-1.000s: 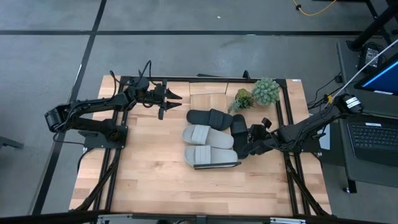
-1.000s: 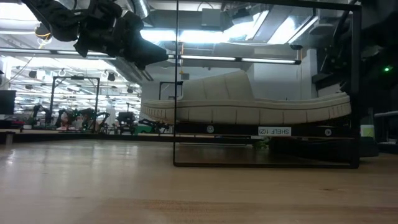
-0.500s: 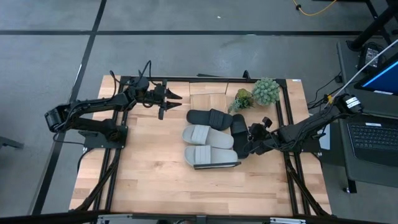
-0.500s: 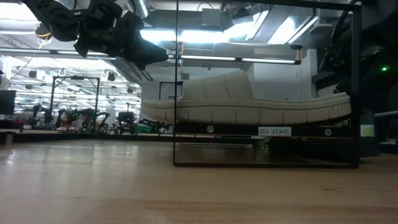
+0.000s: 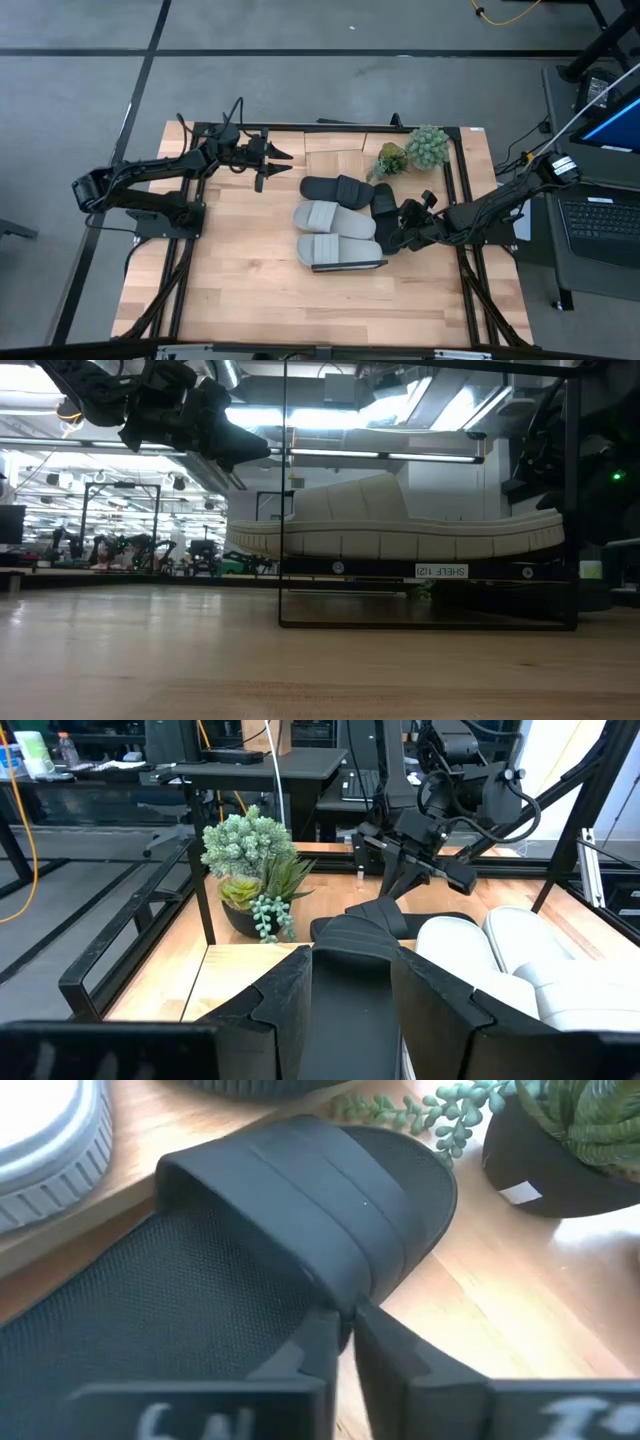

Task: Pick and place slides into the shelf
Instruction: Put the black slipper on the shelf

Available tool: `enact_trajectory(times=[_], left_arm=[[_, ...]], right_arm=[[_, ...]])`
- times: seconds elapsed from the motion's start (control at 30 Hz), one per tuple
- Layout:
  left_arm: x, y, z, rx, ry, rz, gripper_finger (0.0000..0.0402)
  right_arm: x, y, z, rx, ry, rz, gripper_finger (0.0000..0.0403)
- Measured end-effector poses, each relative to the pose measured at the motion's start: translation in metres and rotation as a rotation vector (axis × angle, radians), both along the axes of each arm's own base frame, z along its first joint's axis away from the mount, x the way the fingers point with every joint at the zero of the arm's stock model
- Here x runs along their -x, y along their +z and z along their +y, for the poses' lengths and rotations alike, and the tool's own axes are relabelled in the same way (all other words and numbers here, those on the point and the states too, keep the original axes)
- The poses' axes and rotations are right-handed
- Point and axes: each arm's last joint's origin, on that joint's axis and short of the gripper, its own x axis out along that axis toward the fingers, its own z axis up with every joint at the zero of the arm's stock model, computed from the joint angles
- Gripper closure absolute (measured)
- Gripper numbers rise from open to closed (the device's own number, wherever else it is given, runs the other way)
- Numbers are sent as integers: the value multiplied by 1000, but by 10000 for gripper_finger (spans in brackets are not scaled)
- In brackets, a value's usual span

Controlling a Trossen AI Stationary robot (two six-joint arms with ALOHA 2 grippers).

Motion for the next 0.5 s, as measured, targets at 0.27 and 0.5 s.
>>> enact_trajectory(times=[0.27, 0.5], left_arm=[[0, 0, 0, 0, 0, 1, 270], [0, 0, 0, 1, 0, 2, 270]], right_arm=[[-1, -2, 0, -19, -34, -16, 395], [2, 10, 0, -56, -34, -7, 397]])
